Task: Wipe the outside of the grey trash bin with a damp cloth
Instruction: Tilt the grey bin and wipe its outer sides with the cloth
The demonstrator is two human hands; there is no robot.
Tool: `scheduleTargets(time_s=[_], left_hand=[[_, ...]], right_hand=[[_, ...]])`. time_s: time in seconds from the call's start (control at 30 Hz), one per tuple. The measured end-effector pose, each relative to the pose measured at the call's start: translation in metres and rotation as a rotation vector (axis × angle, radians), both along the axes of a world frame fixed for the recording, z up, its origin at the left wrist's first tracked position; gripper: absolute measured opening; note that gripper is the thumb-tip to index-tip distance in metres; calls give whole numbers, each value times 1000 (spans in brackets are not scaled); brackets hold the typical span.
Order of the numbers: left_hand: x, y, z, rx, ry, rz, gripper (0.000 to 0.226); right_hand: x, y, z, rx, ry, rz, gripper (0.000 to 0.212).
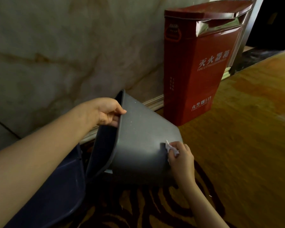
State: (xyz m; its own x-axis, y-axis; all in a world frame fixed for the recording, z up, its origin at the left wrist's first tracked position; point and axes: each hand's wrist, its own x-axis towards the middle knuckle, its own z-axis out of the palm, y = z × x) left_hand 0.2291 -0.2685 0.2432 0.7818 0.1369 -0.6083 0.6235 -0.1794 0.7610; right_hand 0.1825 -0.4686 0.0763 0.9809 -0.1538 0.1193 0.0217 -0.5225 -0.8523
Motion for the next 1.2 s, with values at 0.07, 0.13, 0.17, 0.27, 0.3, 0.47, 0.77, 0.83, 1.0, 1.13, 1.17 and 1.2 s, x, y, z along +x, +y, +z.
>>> scheduleTargets(time_s=[0.07,0.13,0.17,0.27,0.3,0.47,0.77,0.83,1.0,1.13,1.17,1.2], left_hand=[[-1,-7,4,20,-10,-13,19],[-2,-15,9,38,-33,-33,19],[-3,-18,13,47,-49,-43,18],[-8,-28,28,49,-94,-72,17],[-11,-32,32,46,-103,-83,17],[-22,-44,43,38,-131,-106,14],[-41,-44,22,-45,-100,-155,22],[-46,-44,12,-53,-74,-169,22],[-50,-38,3,-75,-66,-167,19],[-50,-40,5,-122,-51,-223,18],[-50,-40,5,-123,-50,-237,20],[-49,-40,4,-117,-50,-249,21]], right_hand=[[-3,-2,0,31,3,-10,11],[-10,-4,5,79,-7,-19,12],[-14,-3,10,103,-29,-25,13],[-24,7,44,204,-172,6,14],[-27,13,59,245,-224,45,15],[-42,46,115,309,-325,265,25],[-3,-2,45,230,-126,-117,11],[-3,-16,22,223,25,-201,10],[-20,-8,29,300,-140,-161,13],[-27,33,69,343,-335,69,19],[-26,40,73,349,-351,97,21],[-23,43,74,357,-357,101,20]])
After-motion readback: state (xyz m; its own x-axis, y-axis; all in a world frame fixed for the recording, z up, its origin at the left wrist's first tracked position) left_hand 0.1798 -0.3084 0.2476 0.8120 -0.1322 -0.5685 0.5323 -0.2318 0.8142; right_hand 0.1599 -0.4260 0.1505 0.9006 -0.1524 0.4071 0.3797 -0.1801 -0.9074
